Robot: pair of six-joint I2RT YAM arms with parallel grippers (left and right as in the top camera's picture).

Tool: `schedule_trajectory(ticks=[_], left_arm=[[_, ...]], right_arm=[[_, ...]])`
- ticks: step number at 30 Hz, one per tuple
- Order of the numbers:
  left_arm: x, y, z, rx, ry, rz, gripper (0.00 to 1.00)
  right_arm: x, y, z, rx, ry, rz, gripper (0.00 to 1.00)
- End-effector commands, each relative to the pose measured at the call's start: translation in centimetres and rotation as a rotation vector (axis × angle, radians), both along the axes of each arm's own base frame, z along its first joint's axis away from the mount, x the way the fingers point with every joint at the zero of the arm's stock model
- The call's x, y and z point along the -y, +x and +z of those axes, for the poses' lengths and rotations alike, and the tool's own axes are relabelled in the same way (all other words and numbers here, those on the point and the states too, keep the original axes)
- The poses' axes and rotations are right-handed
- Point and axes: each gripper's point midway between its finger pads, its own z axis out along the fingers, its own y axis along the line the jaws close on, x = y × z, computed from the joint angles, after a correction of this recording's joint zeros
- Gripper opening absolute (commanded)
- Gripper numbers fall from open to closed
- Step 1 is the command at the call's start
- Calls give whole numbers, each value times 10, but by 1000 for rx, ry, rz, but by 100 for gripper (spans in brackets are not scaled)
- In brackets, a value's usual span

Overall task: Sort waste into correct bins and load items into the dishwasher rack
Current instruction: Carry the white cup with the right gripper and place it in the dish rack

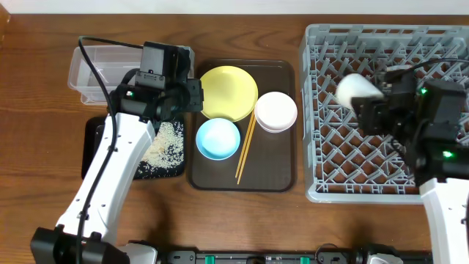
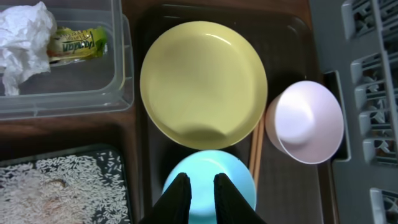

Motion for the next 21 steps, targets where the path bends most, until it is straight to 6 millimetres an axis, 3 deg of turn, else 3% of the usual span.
schedule_trajectory(ticks=[1, 12, 21], left_arm=[[-7, 3, 1, 13, 32, 6, 17], [-6, 2, 1, 12, 32, 5, 17], [-7, 1, 0, 5, 33, 5, 17]], right_arm=[[35, -6, 15, -14, -107, -142, 1], [76, -26, -25, -234, -51, -335, 1], [99, -44, -38, -372, -84, -485, 1]])
